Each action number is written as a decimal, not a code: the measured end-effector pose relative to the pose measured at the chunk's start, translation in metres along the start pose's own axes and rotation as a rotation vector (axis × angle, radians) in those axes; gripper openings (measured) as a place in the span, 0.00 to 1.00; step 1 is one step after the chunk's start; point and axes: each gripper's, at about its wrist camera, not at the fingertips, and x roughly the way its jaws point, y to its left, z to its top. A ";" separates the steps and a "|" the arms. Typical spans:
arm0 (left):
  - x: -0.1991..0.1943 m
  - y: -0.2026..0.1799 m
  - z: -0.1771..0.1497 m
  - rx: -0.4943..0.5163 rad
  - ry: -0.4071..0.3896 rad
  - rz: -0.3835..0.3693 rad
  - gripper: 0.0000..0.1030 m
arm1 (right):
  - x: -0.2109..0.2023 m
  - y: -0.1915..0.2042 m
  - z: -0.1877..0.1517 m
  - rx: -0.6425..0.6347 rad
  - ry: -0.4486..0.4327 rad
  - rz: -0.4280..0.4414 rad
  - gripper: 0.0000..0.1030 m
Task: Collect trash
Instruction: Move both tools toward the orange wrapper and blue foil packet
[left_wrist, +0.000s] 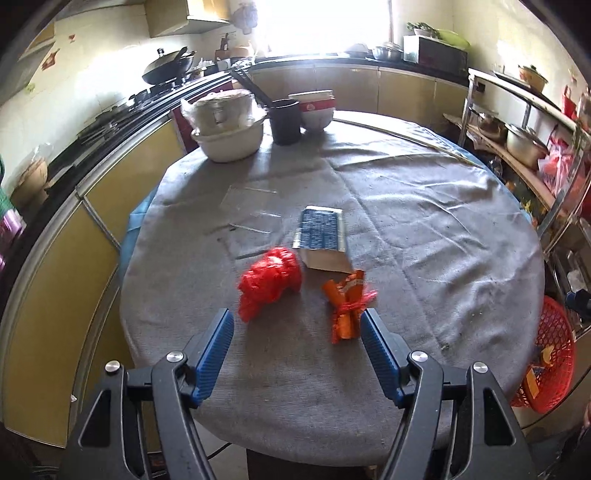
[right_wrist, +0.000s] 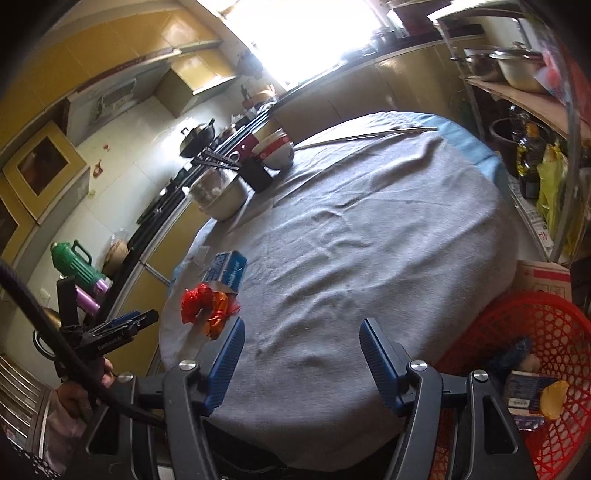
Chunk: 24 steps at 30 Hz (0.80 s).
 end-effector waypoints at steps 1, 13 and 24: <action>0.000 0.008 -0.002 -0.012 -0.004 -0.001 0.69 | 0.004 0.006 0.002 -0.009 0.008 -0.001 0.67; 0.004 0.120 -0.040 -0.178 -0.008 0.003 0.70 | 0.132 0.126 0.020 -0.102 0.221 -0.014 0.67; 0.020 0.151 -0.056 -0.231 0.011 -0.049 0.71 | 0.222 0.151 -0.005 -0.028 0.360 -0.125 0.65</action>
